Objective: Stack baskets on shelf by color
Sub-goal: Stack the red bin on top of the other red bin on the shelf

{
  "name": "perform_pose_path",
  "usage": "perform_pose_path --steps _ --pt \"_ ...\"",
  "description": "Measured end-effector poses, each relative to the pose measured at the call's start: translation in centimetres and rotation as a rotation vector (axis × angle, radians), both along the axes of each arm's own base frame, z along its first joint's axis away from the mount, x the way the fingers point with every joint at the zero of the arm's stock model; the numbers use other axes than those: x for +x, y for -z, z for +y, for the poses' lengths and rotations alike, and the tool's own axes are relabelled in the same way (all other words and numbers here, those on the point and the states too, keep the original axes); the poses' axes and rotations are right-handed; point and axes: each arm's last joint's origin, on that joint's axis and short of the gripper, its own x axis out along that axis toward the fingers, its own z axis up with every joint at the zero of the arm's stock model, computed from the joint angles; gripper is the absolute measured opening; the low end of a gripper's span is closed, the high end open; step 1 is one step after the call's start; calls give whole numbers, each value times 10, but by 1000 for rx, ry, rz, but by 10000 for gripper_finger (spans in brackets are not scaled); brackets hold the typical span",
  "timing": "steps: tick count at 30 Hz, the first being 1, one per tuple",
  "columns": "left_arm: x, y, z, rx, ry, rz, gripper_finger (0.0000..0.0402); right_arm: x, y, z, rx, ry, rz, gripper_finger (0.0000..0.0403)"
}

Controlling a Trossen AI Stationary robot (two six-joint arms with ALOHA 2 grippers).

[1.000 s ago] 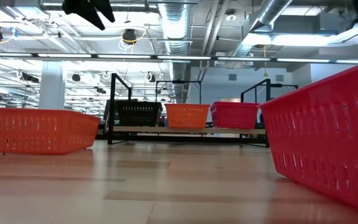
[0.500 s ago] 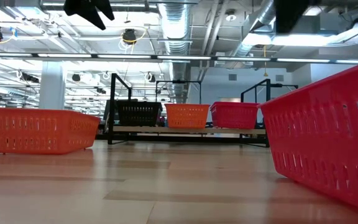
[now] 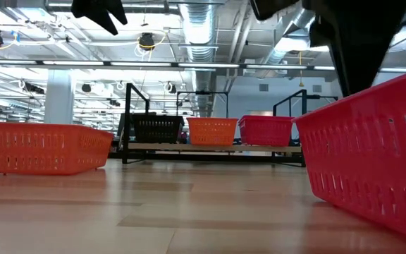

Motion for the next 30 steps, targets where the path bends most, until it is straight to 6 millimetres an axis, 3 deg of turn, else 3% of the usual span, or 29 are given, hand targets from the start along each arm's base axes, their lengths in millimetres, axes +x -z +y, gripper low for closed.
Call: perform_pose_path --steps 9,19,23,27,30 --pt "0 0 0 1 0 0 251 10 5 -11 8 -28 -22 126" --pt "0 0 0 1 -3 -1 251 8 40 -25 60 -5 59 176" --pt "0 0 0 2 -4 -1 251 5 45 -25 62 -29 71 183" --pt "0 0 0 9 -12 -2 251 4 49 -26 62 -47 71 168" --pt "0 0 0 11 -14 -2 251 5 48 -26 62 -48 70 116"
